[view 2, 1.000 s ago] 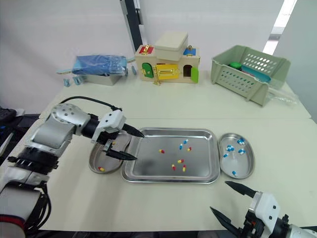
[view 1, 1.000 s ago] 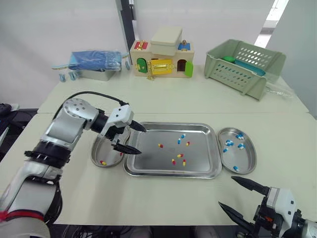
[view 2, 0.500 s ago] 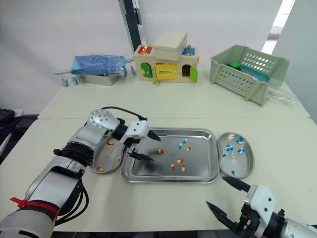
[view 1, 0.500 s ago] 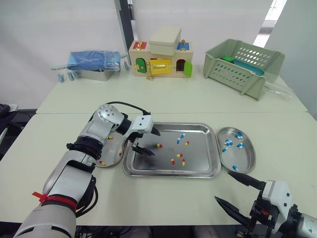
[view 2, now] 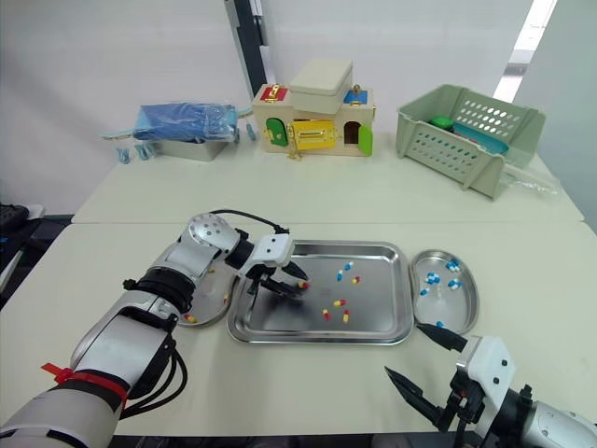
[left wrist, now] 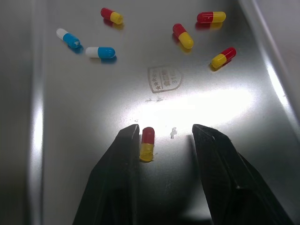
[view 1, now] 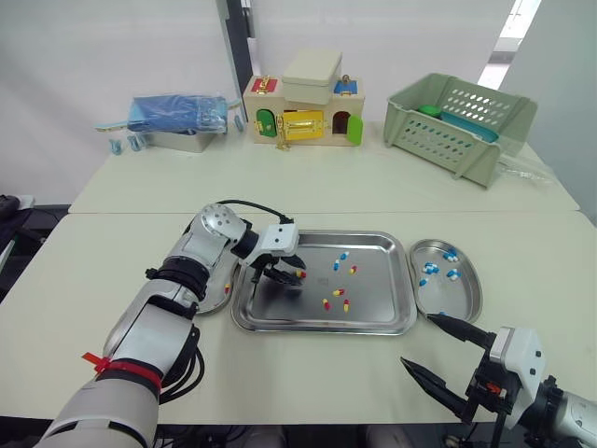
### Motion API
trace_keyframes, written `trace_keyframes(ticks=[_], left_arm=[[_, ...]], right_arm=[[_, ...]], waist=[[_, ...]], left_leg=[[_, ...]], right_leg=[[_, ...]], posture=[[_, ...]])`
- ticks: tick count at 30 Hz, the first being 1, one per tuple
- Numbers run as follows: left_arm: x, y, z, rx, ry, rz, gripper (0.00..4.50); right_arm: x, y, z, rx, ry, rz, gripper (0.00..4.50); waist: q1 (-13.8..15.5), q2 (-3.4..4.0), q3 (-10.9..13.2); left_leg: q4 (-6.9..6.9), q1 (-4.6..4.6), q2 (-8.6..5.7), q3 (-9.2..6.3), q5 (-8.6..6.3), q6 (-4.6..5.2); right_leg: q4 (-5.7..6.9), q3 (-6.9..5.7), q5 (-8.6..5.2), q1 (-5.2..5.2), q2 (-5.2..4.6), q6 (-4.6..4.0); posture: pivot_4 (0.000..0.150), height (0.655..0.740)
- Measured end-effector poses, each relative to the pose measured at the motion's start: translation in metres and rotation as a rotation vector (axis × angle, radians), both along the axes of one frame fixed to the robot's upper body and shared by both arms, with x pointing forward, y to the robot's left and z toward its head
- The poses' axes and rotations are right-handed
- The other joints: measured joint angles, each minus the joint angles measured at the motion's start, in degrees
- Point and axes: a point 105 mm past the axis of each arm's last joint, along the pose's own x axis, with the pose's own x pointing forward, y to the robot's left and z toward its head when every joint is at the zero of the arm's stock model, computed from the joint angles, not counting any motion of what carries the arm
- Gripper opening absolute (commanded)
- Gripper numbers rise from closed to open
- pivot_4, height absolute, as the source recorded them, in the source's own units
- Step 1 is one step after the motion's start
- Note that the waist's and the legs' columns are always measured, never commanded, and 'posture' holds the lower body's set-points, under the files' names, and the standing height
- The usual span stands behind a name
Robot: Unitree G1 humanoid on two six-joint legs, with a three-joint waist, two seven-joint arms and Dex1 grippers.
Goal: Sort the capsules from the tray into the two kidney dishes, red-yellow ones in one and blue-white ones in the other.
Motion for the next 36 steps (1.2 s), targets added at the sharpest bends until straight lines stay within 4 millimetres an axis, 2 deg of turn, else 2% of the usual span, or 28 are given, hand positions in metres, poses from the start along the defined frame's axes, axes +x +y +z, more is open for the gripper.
trace_keyframes(ticks=[14, 17, 20, 22, 32, 34, 36], left_arm=[[0.004, -0.001, -0.005, 0.012, -0.002, 0.037, 2.0], [0.004, -0.001, -0.005, 0.019, 0.002, 0.038, 1.42], [0.005, 0.0, -0.004, 0.019, 0.003, 0.041, 0.45], [0.005, 0.0, -0.004, 0.019, 0.007, 0.045, 0.01], [0.005, 0.002, -0.003, 0.011, 0.021, 0.059, 0.01], [0.006, 0.002, 0.003, -0.003, 0.018, 0.072, 0.01], [0.008, 0.005, 0.017, -0.035, 0.001, 0.097, 0.01]], right_arm=[[-0.003, -0.003, -0.007, 0.016, -0.002, 0.004, 4.5], [-0.004, -0.005, -0.009, 0.017, 0.005, -0.002, 4.5], [-0.004, -0.006, -0.011, 0.017, 0.01, -0.005, 4.5], [-0.004, -0.005, -0.01, 0.018, 0.009, -0.006, 4.5], [-0.001, 0.001, -0.004, 0.024, -0.005, 0.006, 4.5], [-0.001, 0.002, -0.004, 0.026, -0.004, 0.009, 4.5], [-0.003, 0.002, -0.004, 0.026, 0.0, 0.014, 4.5]], waist=[[-0.01, -0.01, -0.01], [-0.01, -0.01, -0.01], [-0.02, -0.01, -0.01], [-0.02, -0.01, -0.01], [-0.02, -0.02, -0.01], [-0.03, -0.02, -0.01], [-0.13, -0.02, -0.01]], left_leg=[[0.01, 0.02, 0.0, -0.01, 0.04, -0.06], [0.01, 0.02, 0.0, 0.0, 0.04, -0.06], [0.01, 0.04, 0.0, 0.0, 0.05, -0.06], [0.01, 0.03, 0.0, -0.01, 0.05, -0.07], [0.02, 0.01, 0.0, -0.01, 0.06, -0.09], [0.02, 0.01, 0.0, -0.02, 0.06, -0.09], [0.02, 0.02, 0.01, -0.02, 0.06, -0.09]], right_leg=[[0.03, 0.0, 0.0, 0.01, 0.0, 0.0], [0.03, 0.0, 0.0, 0.01, 0.0, 0.0], [0.05, 0.0, 0.0, 0.02, 0.0, 0.0], [0.06, 0.0, 0.0, 0.02, 0.0, 0.0], [0.07, -0.01, 0.0, 0.01, 0.0, 0.0], [0.07, -0.01, 0.0, 0.01, 0.0, 0.0], [0.08, -0.01, 0.0, 0.0, 0.0, 0.0]], posture=[[0.15, 0.74], [0.15, 0.74], [0.15, 0.74], [0.15, 0.74], [0.15, 0.74], [0.15, 0.74], [0.15, 0.74]])
